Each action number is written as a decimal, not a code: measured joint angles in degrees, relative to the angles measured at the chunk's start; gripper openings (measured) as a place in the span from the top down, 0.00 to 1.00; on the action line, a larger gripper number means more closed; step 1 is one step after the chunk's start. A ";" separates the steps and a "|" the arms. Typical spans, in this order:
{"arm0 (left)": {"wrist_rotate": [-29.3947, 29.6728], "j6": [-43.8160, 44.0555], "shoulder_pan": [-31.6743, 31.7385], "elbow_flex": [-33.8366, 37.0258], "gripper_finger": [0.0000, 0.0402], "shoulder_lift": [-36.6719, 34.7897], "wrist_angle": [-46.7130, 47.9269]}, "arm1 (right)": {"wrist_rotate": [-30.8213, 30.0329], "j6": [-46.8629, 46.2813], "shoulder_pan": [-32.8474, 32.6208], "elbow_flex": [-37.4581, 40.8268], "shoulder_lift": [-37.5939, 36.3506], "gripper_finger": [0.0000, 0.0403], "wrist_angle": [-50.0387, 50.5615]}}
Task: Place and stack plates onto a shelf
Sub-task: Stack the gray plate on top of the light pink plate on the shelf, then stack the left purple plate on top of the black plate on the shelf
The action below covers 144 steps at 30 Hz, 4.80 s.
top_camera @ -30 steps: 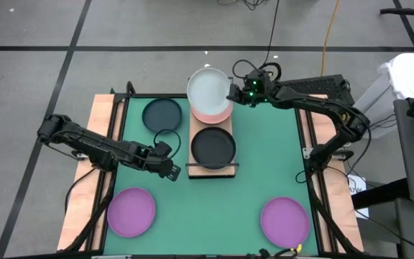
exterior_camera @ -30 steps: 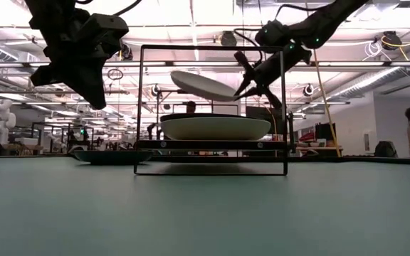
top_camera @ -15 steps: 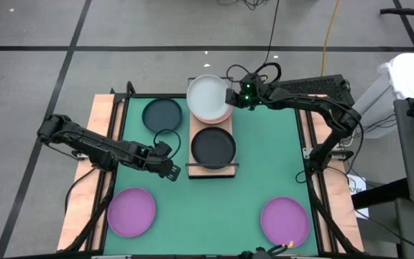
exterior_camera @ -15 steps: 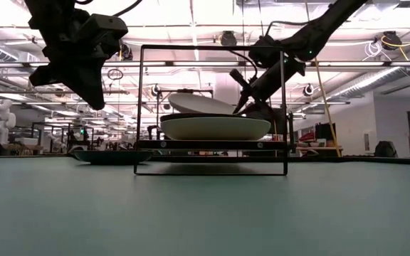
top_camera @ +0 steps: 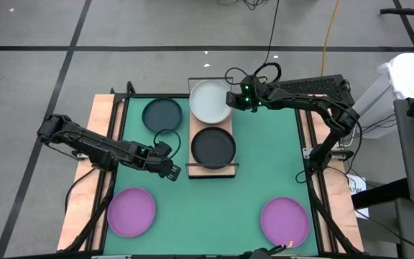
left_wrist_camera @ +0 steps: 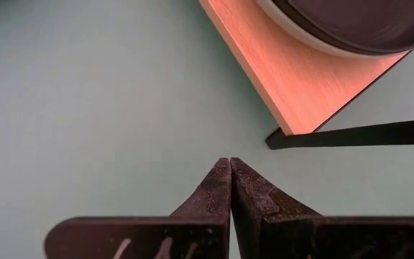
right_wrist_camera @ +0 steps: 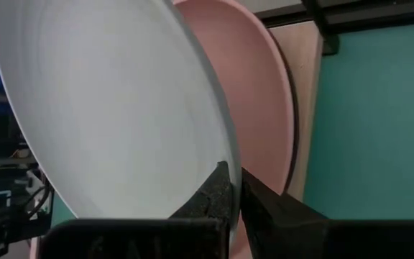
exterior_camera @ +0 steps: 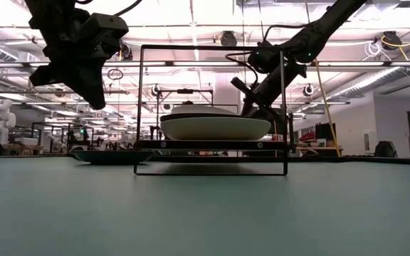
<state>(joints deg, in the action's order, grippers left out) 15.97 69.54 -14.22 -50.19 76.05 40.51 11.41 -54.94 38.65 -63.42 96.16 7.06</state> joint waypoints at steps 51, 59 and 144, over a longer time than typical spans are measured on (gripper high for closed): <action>-9.99 -0.42 0.00 0.00 1.00 0.00 -0.13 | -3.94 6.21 -0.41 0.04 -5.03 1.00 5.96; -11.15 -0.63 -0.13 -0.02 1.00 0.00 -0.13 | -4.70 4.98 -0.48 0.11 -3.23 1.00 4.09; -30.32 -26.06 -0.81 6.36 0.61 -0.02 9.92 | -2.53 15.80 -17.40 5.35 -31.98 1.00 13.41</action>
<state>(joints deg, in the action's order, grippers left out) -14.36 43.48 -15.03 -43.84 76.03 50.44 8.88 -39.13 21.25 -58.06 64.18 20.47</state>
